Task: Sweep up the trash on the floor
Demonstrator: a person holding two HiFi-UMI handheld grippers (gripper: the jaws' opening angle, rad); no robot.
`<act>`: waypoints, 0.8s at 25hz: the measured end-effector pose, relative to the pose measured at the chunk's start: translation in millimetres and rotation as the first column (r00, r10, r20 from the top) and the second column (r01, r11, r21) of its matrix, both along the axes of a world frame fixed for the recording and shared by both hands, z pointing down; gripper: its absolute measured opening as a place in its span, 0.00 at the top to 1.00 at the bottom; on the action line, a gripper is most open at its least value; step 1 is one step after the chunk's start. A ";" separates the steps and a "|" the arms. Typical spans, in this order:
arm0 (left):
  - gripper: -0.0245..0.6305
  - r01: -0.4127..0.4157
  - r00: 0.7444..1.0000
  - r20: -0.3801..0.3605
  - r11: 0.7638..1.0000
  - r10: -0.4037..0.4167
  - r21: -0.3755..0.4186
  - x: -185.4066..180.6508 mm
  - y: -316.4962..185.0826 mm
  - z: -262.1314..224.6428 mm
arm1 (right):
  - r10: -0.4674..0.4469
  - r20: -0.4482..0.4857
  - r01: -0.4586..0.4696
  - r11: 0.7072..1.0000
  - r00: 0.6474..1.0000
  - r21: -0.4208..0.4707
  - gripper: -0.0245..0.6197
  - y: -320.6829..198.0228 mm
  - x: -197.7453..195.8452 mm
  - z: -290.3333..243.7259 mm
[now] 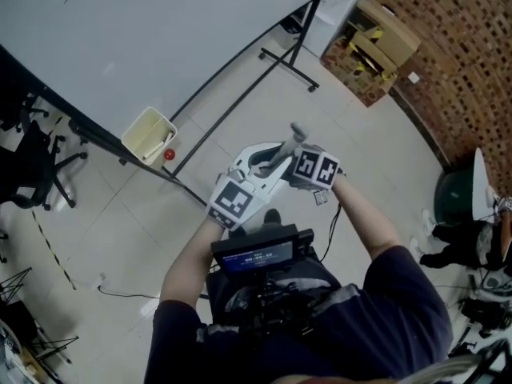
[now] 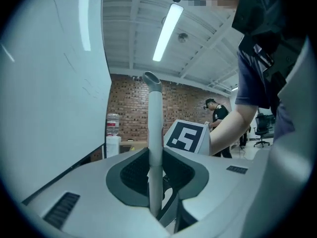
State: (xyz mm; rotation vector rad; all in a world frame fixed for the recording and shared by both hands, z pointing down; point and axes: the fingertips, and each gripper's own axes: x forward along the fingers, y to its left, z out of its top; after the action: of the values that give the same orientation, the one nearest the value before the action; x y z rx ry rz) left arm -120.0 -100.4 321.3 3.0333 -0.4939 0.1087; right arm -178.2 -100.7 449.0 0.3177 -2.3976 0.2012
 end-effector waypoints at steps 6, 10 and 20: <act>0.85 0.252 0.967 0.054 0.965 -0.248 -0.078 -57.6 -68.9 46.2 | 0.027 -0.041 -0.027 1.000 0.999 -0.012 0.81 -66.4 -44.1 48.0; 0.85 0.342 0.938 0.104 0.931 -0.330 -0.130 -73.8 -103.8 79.6 | 0.036 -0.054 -0.039 0.998 0.998 -0.050 0.81 -101.9 -53.6 82.3; 0.84 0.524 0.851 0.200 0.815 -0.486 -0.247 -107.8 -177.3 172.3 | -0.097 -0.134 0.075 0.984 0.986 -0.160 0.81 -162.4 -81.4 178.1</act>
State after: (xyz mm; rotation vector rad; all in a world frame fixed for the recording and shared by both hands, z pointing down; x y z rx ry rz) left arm -227.8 -277.7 493.7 2.5121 -1.1651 0.3159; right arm -259.6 -263.1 627.1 0.1501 -2.2352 0.3126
